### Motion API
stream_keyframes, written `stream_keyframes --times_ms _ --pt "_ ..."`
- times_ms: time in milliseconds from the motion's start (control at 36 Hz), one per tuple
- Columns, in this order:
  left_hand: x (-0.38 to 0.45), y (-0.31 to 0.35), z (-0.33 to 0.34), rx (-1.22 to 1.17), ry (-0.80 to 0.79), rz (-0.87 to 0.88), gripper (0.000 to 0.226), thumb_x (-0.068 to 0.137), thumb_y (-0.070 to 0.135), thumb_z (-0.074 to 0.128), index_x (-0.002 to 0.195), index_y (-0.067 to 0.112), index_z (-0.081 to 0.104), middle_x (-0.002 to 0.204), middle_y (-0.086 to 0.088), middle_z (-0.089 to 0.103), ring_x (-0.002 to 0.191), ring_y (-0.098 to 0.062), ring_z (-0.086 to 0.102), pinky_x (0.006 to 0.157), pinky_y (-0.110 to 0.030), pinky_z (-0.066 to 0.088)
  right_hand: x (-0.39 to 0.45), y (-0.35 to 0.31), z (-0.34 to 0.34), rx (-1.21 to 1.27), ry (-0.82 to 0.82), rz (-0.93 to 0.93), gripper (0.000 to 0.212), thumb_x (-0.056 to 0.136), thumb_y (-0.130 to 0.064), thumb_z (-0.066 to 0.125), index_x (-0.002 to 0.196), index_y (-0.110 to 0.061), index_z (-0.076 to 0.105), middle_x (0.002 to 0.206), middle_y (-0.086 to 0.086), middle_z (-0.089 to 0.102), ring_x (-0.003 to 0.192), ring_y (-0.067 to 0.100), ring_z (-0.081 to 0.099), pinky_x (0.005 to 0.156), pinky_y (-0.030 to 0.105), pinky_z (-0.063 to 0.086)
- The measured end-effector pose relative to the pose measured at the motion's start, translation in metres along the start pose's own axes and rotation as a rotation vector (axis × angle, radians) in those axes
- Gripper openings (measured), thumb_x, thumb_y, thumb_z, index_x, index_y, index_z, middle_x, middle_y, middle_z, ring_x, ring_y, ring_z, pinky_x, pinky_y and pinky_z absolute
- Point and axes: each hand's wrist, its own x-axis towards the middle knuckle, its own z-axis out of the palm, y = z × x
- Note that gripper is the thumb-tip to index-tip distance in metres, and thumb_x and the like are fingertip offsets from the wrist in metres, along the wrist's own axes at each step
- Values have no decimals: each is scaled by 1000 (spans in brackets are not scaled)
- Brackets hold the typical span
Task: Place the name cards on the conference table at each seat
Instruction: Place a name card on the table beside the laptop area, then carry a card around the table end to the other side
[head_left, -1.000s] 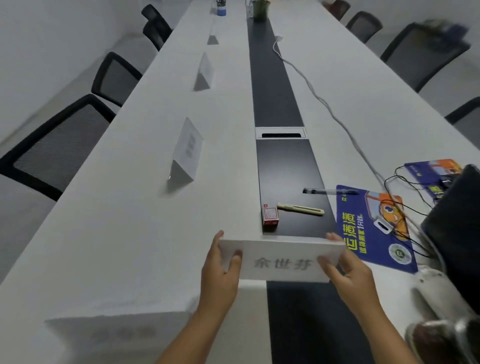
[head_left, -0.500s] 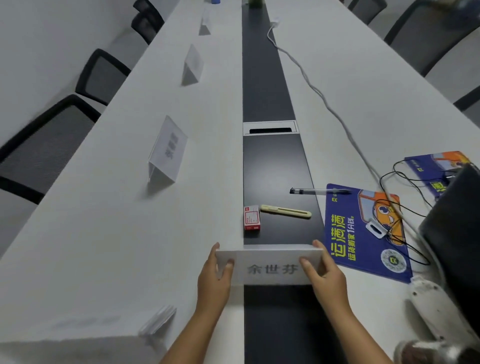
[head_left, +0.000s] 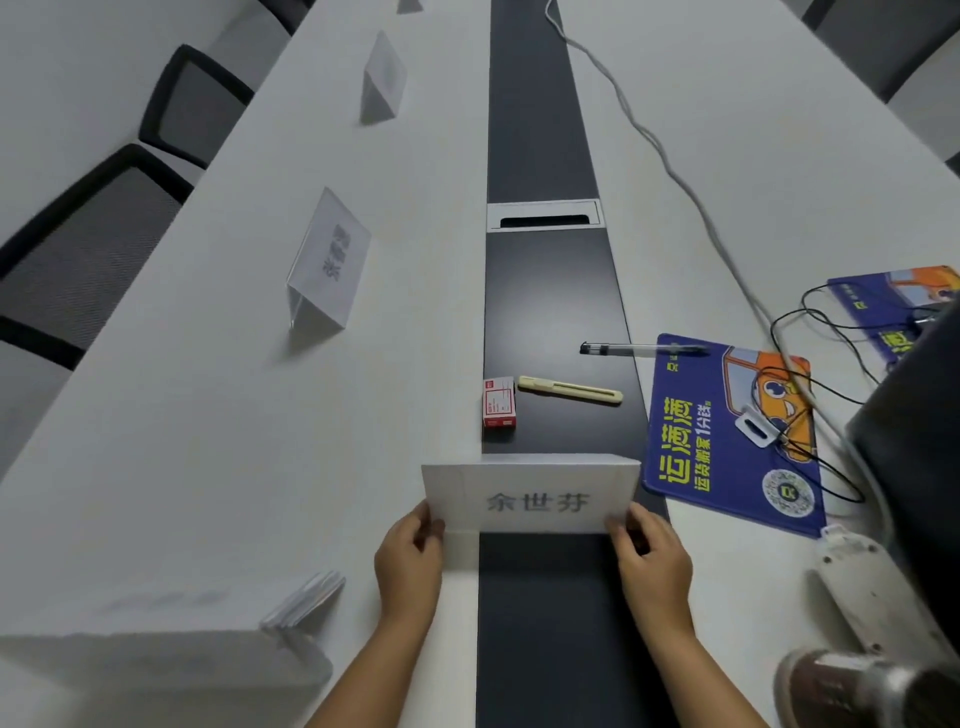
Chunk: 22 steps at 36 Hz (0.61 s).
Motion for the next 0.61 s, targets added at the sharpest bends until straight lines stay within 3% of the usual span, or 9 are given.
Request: stream_keyframes --times_ms 139,278,528,611 --pt "1 -5 1 22 -1 25 32 87 9 51 119 6 56 121 -14 62 96 -20 55 87 -26 42 6 0 1 -7 21 -4 25 83 -8 59 107 -2 62 103 18 66 95 32 57 79 30 39" --pt "5 -2 0 28 5 19 32 87 10 51 119 5 56 121 -14 61 107 -28 58 94 -33 45 4 -1 0 -31 19 -31 20 82 -7 59 101 0 64 98 19 67 91 32 57 76 31 38" --pt "9 -7 1 12 -4 67 32 88 9 51 119 6 56 121 -13 62 97 -18 55 87 -26 42 1 -2 -1 -45 8 -41 22 83 -9 58 103 0 63 101 20 66 93 29 55 77 30 39" --pt "11 -7 1 18 -34 64 34 88 9 51 122 9 53 122 -13 61 105 -24 58 92 -29 43 1 -1 -2 -53 9 -43 23 83 -11 58 104 -1 62 101 20 66 91 29 55 75 31 40"
